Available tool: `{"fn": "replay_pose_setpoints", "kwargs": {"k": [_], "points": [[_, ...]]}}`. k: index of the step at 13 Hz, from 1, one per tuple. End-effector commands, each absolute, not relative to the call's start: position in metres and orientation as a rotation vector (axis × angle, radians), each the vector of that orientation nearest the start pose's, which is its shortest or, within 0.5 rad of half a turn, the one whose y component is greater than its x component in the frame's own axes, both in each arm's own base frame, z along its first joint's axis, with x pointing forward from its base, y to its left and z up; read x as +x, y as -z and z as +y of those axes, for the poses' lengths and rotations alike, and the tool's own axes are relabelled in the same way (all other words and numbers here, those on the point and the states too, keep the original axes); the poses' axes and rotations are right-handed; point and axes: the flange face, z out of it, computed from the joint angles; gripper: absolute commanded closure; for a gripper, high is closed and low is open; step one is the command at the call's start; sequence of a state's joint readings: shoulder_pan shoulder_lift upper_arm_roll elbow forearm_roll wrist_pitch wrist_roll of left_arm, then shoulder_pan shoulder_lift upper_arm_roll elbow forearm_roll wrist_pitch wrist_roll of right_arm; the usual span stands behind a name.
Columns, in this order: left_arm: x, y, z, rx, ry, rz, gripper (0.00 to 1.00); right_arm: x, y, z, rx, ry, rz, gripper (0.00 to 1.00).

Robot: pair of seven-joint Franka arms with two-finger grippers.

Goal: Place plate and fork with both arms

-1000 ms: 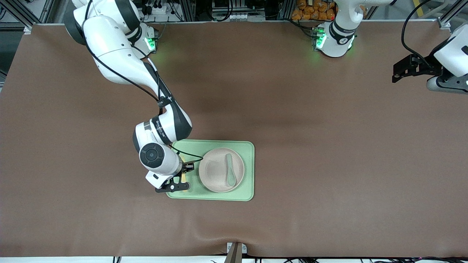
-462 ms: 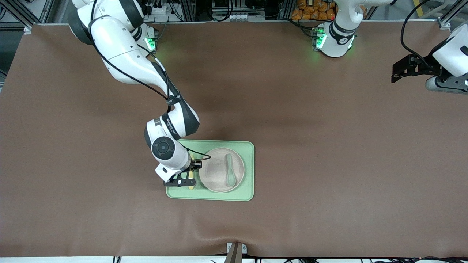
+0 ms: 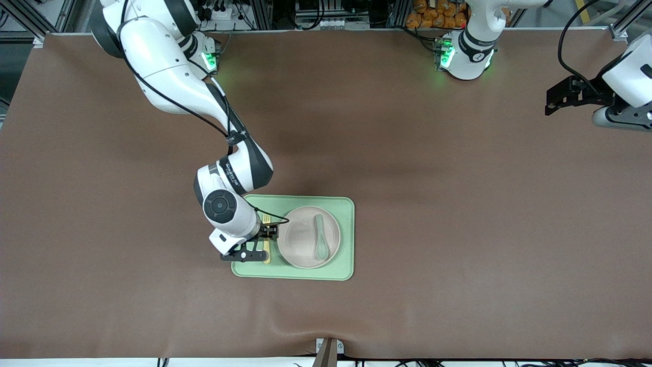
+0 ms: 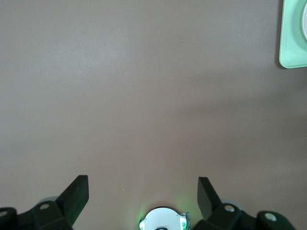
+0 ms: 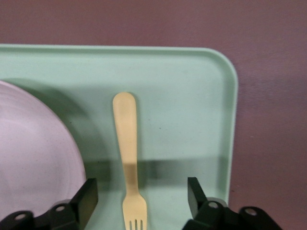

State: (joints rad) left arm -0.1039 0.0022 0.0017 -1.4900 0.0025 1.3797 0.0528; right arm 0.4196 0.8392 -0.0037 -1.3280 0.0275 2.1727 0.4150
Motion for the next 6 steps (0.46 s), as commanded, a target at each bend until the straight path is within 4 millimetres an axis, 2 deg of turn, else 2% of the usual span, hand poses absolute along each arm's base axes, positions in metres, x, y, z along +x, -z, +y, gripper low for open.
{"fn": "replay_pose_setpoints", "kwargs": {"k": [1,3,5,6], "points": [[0.531,-0.647,-0.057,-3.133,-0.167,0.23,0.0,0.689,-0.286,0.269,-3.099,-0.001,0.078,0.0],[0.531,-0.647,-0.057,-3.133,-0.169,0.228,0.0,0.695,-0.318,0.257,-3.084,0.063,0.105,0.0],[0.531,-0.647,-0.056,-3.132,-0.167,0.227,0.0,0.704,-0.356,0.213,-3.072,0.083,0.189,0.0],[0.531,-0.647,-0.056,-3.132,-0.167,0.227,0.0,0.702,-0.373,0.199,-3.077,0.055,0.185,0.0]]}}
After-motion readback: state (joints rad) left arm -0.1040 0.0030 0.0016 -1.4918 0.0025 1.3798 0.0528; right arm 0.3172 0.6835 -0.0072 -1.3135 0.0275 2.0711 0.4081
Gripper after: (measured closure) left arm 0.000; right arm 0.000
